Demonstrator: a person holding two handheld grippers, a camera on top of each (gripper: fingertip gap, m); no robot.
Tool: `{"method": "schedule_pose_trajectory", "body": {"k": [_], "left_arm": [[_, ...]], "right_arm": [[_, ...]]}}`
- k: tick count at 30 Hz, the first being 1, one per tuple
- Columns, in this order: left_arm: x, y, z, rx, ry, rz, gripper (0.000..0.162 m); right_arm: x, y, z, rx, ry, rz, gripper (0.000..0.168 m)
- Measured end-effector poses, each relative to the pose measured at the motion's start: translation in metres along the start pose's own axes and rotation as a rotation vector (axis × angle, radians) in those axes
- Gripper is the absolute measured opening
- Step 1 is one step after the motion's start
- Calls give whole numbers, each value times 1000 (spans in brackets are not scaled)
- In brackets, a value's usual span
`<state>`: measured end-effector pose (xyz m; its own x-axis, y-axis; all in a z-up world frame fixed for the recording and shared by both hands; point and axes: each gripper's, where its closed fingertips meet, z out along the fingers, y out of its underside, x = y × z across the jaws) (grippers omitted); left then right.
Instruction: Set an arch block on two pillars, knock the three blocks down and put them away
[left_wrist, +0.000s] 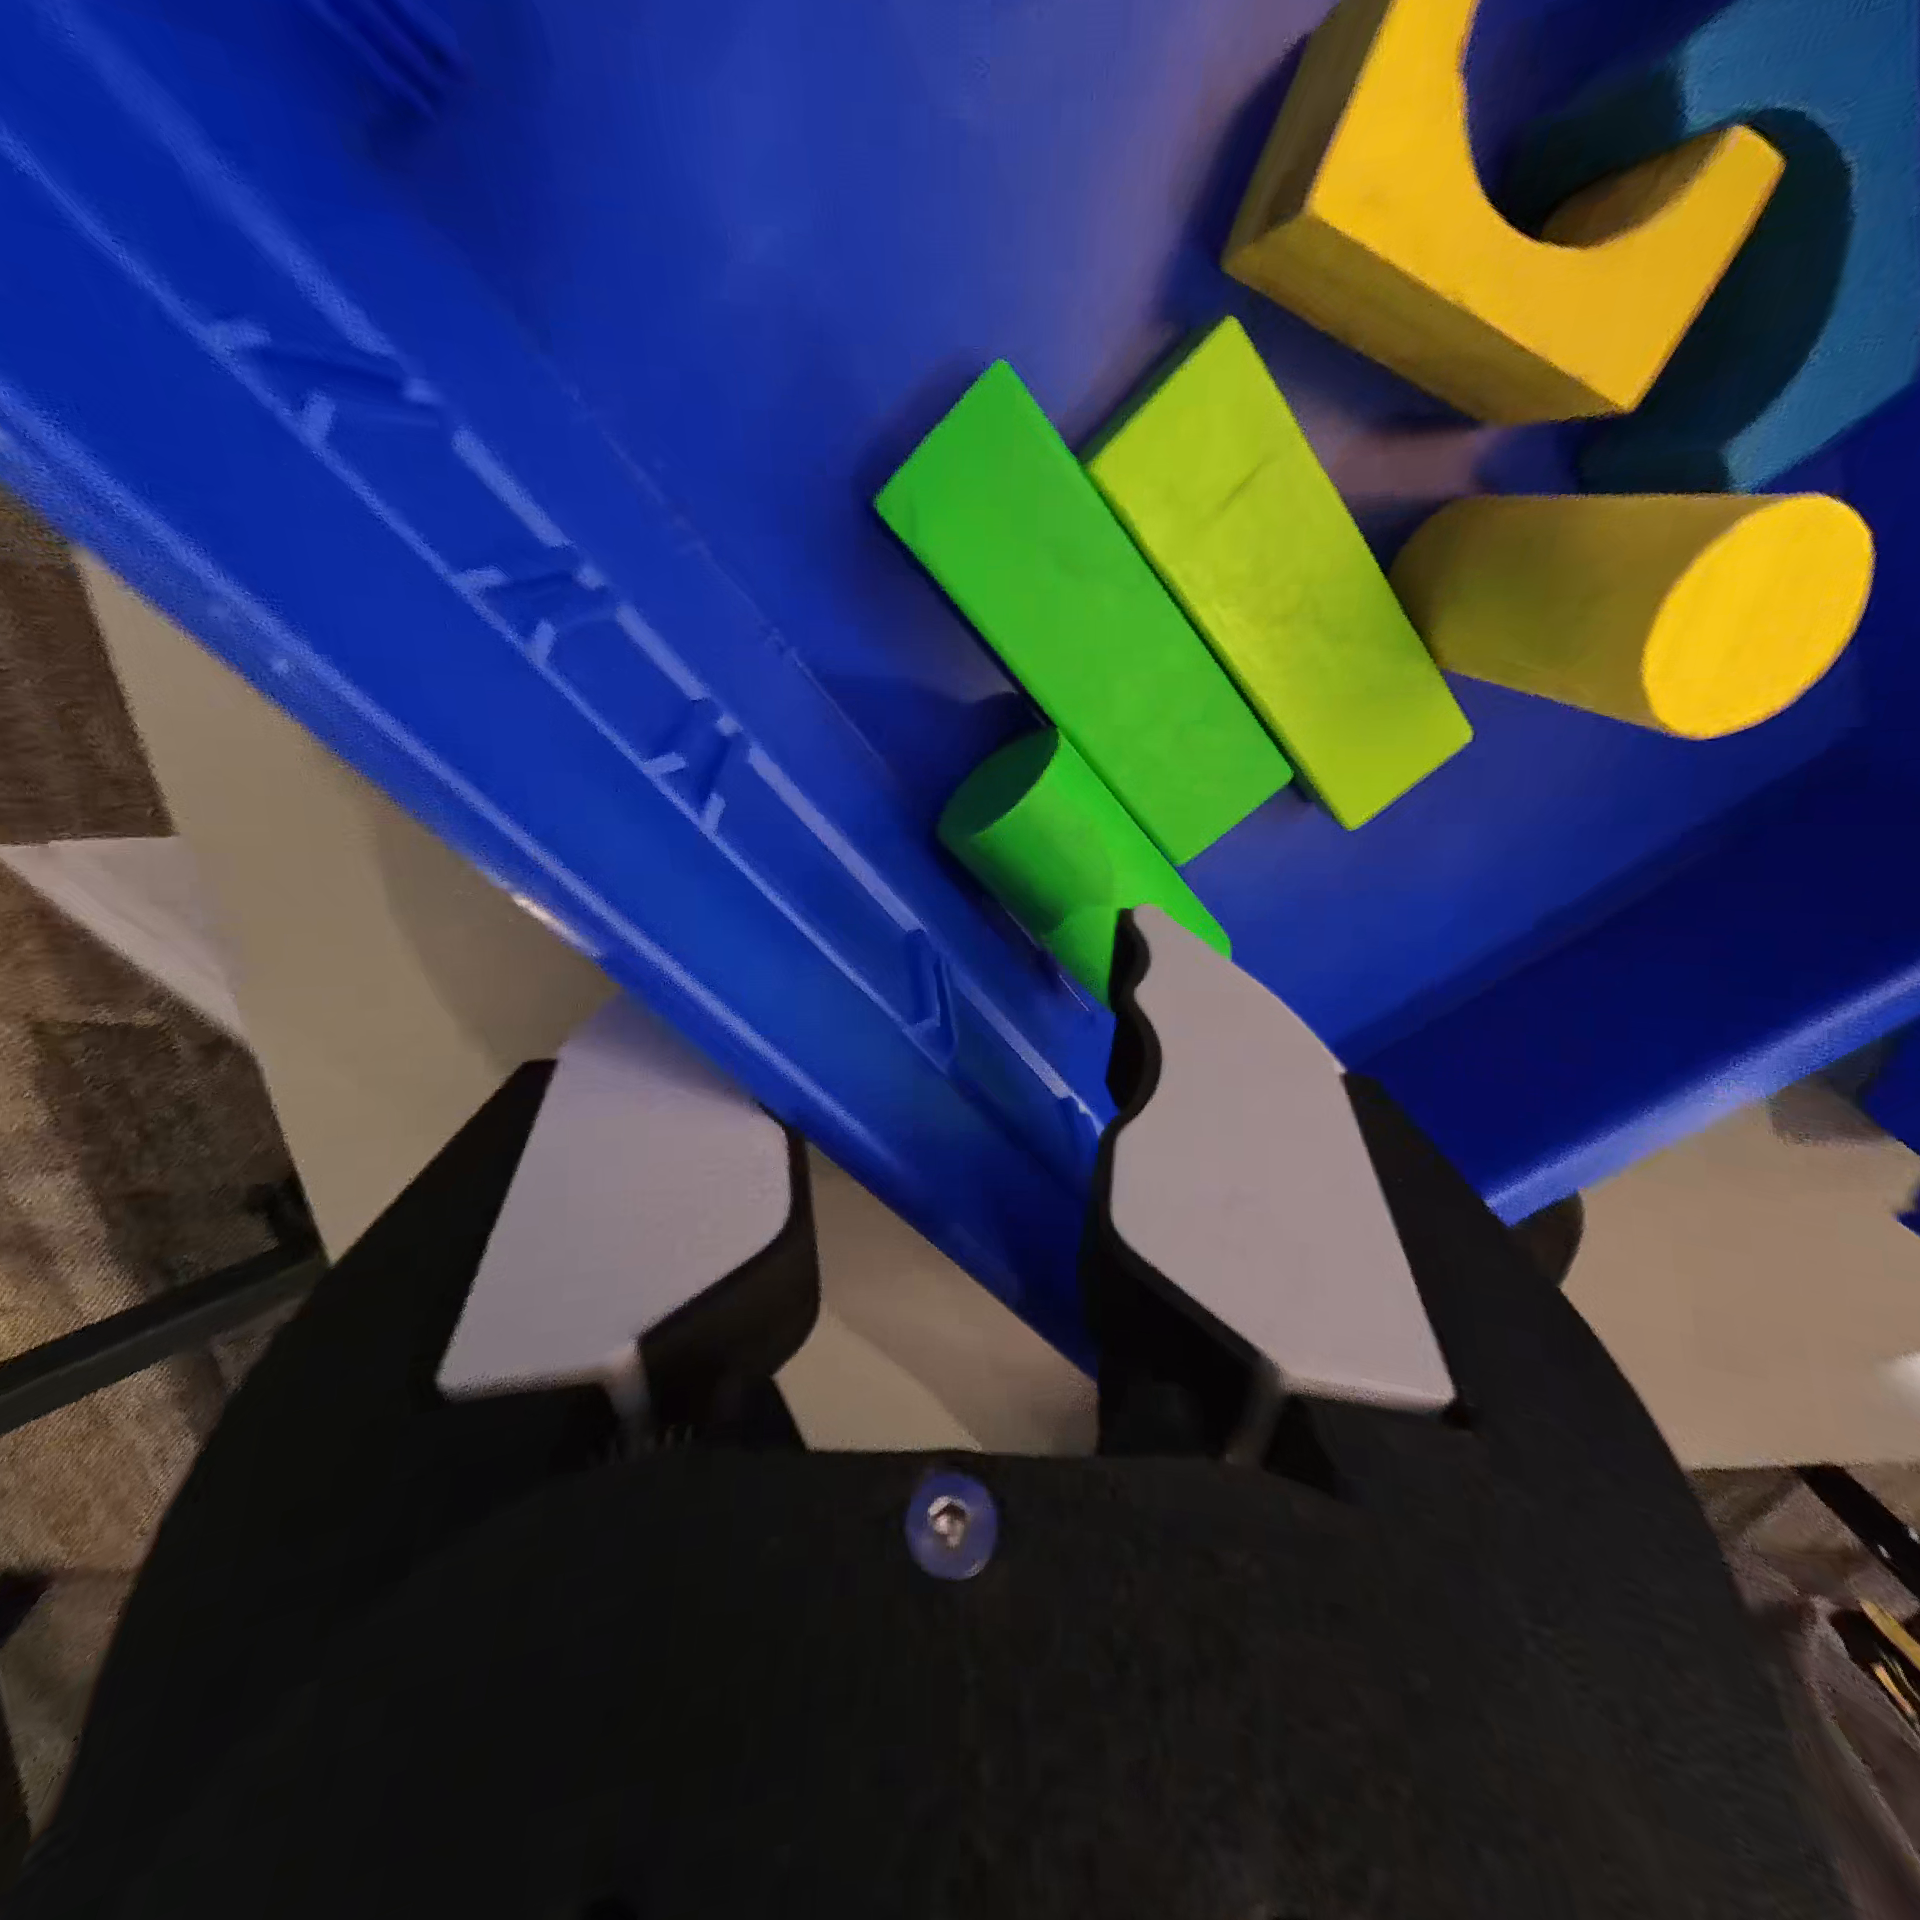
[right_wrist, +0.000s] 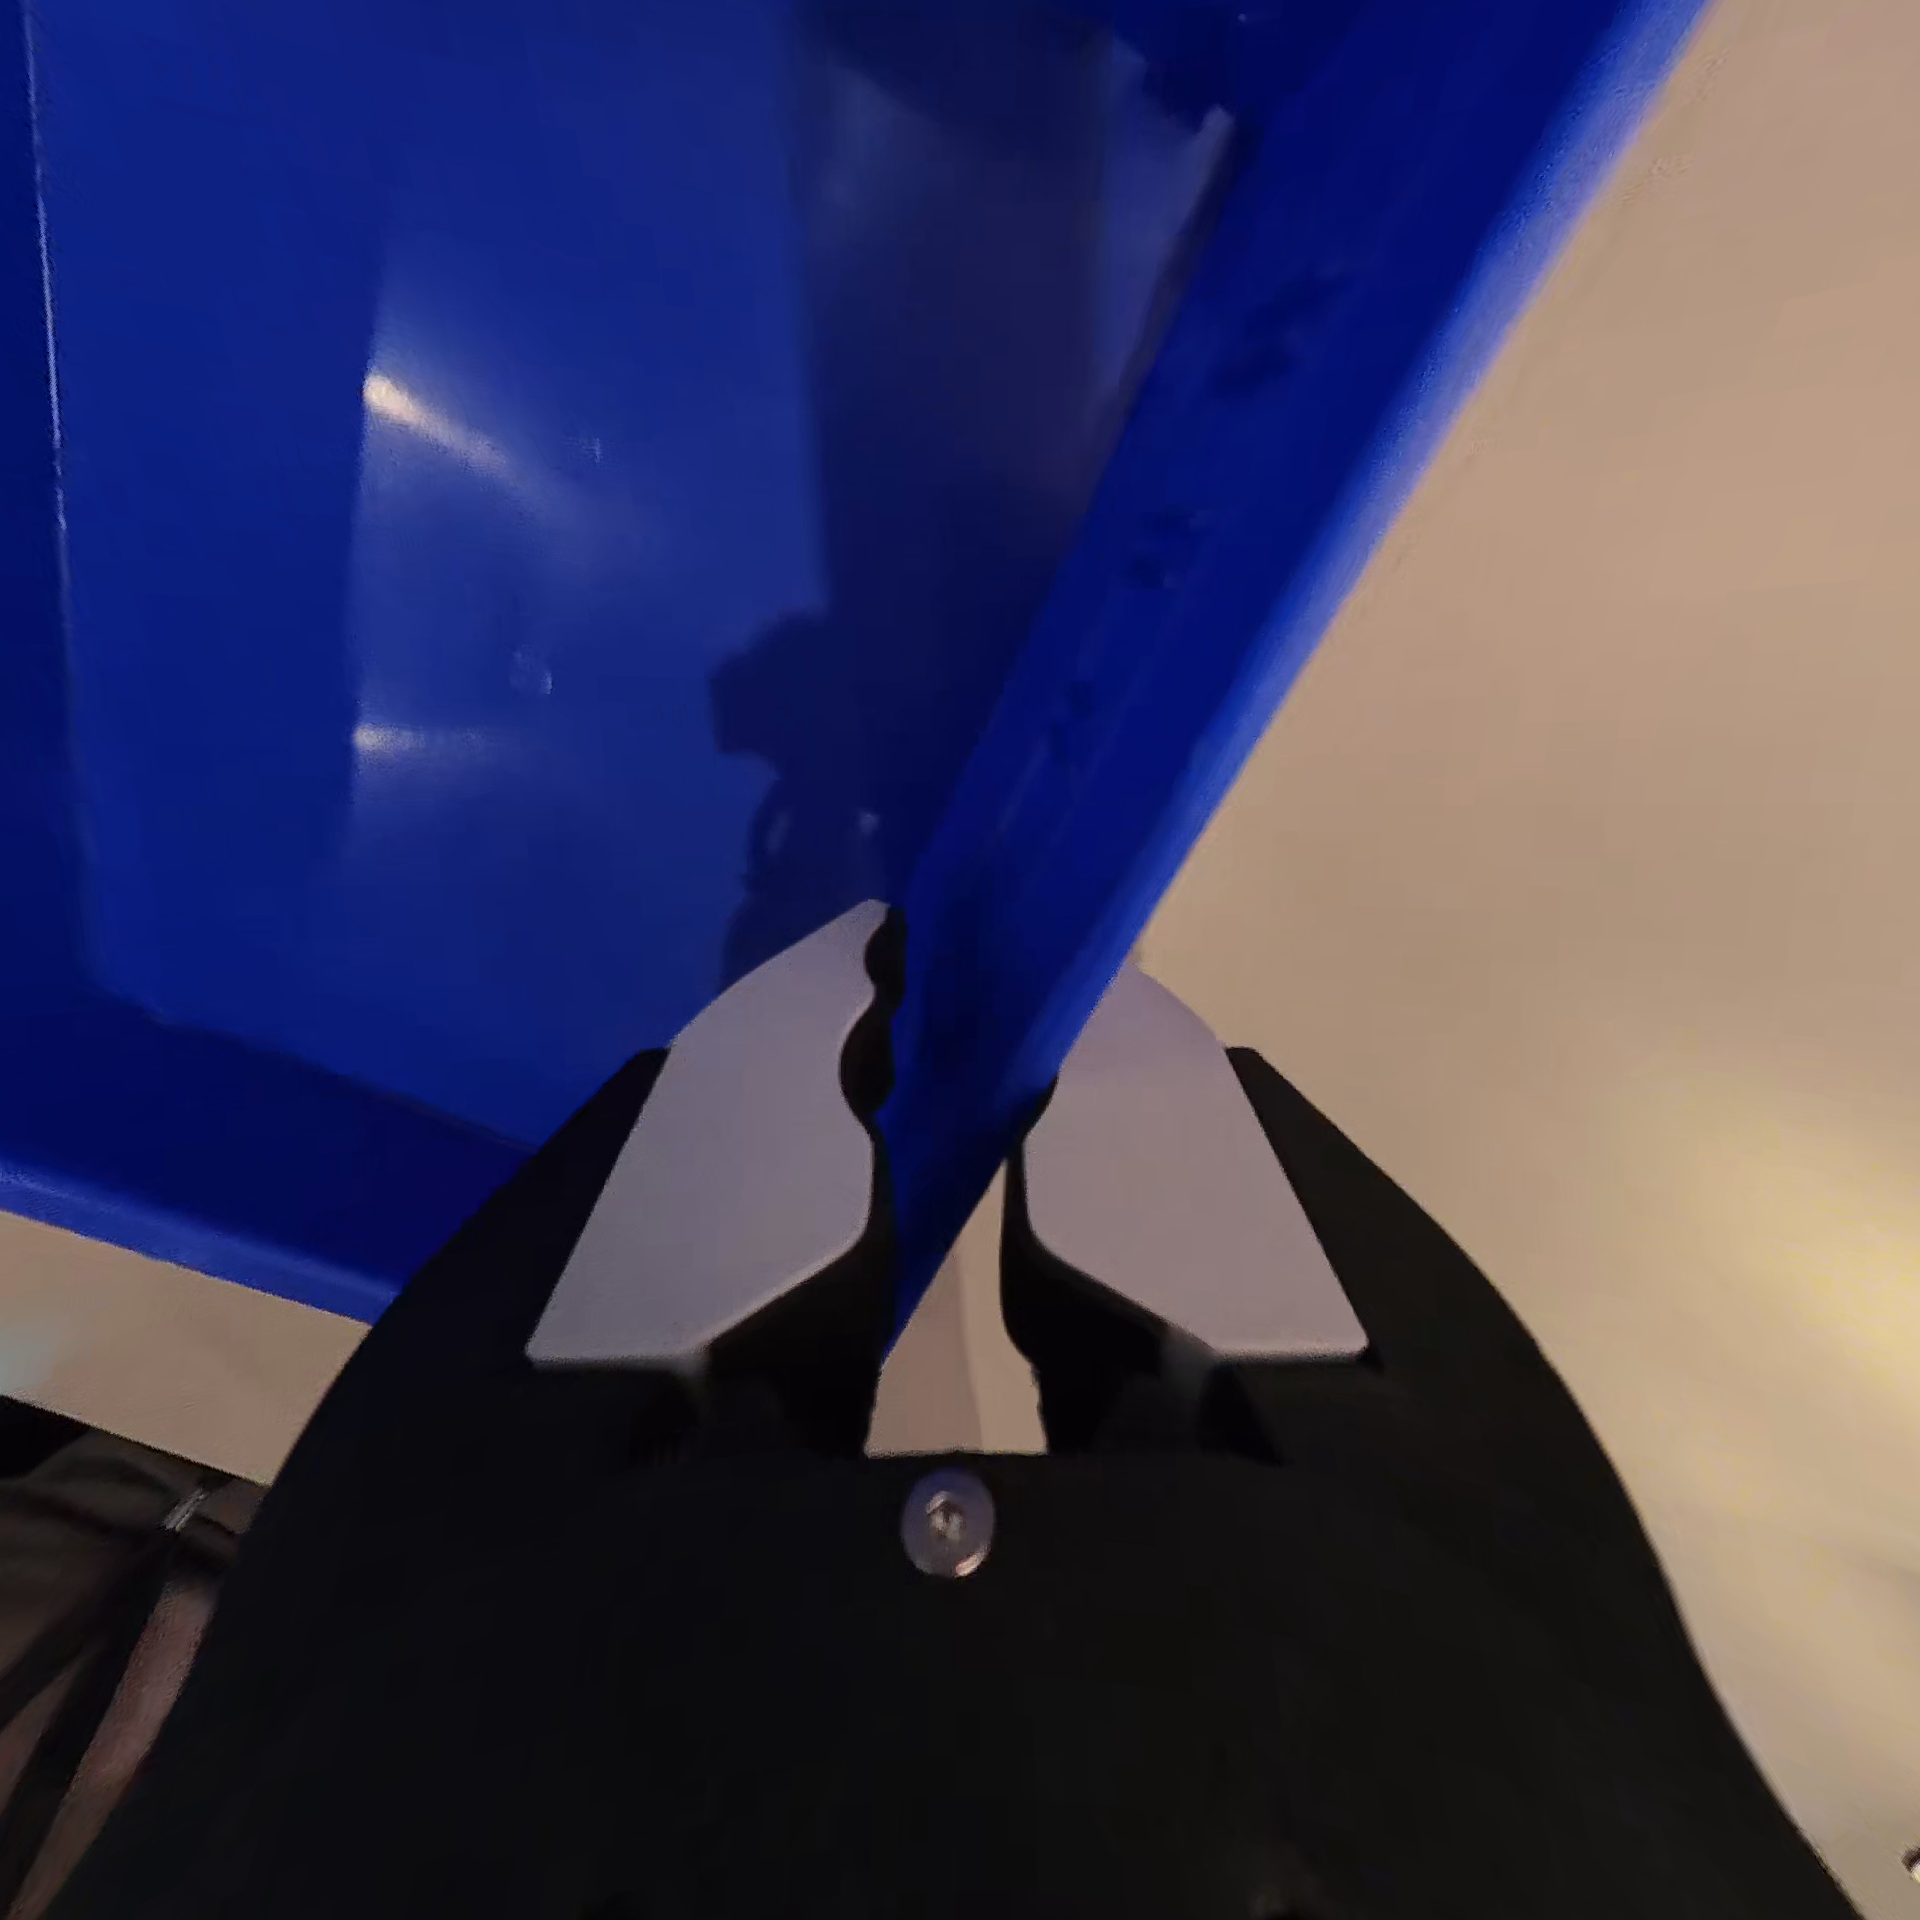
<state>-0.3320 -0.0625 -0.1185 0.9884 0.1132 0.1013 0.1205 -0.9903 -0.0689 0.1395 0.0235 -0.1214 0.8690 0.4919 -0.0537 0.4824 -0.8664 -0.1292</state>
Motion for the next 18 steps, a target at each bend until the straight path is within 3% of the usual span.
{"method": "schedule_pose_trajectory", "body": {"k": [6,18], "left_arm": [[-10,-21,1,73,43,-67,22],[23,-63,9,120,-5,152,8]], "right_arm": [[45,18,-4,-11,-52,22,10],[223,108,-24,4,-47,259,7]]}}
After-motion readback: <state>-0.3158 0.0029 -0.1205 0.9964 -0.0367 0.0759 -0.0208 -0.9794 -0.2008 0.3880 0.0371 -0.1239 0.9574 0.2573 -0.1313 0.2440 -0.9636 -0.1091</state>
